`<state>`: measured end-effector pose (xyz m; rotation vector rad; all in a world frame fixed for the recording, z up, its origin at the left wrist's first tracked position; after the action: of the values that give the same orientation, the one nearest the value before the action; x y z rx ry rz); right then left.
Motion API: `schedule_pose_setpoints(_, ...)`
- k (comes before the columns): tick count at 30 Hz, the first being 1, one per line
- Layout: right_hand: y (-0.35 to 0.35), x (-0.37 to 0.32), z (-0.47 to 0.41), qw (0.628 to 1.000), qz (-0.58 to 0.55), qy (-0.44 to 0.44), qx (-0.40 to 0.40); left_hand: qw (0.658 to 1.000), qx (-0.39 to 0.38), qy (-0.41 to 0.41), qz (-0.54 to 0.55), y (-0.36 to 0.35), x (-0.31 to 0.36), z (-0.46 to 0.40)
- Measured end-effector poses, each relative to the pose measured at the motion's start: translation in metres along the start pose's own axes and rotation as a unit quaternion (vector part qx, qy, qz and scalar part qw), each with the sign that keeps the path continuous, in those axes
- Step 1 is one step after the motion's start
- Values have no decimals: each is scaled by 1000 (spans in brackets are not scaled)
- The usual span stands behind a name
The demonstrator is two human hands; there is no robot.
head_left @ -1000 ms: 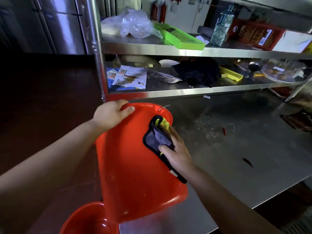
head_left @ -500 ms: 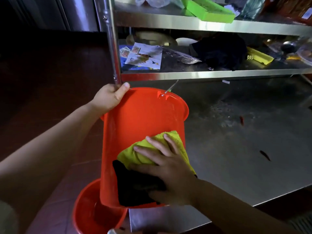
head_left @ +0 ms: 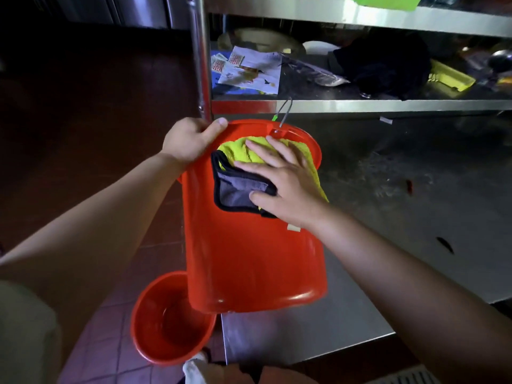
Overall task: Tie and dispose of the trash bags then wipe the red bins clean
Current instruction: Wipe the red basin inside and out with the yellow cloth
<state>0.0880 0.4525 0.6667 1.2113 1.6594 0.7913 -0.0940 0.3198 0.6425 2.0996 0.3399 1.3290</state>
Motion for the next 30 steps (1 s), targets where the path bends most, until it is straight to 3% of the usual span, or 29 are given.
schedule_pose_setpoints(8, 5, -36, 113, 997, -13, 69, -38, 1000, 13, -15, -8, -1, 9, 4)
schedule_pose_setpoints(14, 5, -35, 136, 994, -46, 93, -25, 997, -4, 47, 53, -4, 8, 3)
schedule_pose_setpoints(19, 7, 0, 79, 997, -60, 28, 34, 992, -25, 88, 90, -5, 3, -1)
schedule_pose_setpoints(24, 11, 41, 6, 975, -125, -161, 84, 988, -42, 97, 116, -5, 2, 1)
schedule_pose_setpoints(30, 11, 7, 30, 994, -31, -81, 72, 982, -35, 82, 169, 1, -4, 32)
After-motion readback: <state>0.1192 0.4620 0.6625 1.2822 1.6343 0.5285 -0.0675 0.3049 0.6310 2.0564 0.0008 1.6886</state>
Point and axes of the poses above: each hand's wrist, its own z-axis away from the middle knuckle, its own y-axis out of the back of the hand, x = y × z, the point moved 3 cm from there along -z, towards the middle knuckle, and after that the axes turned 9 degrees about x, right-handed, at the moved point
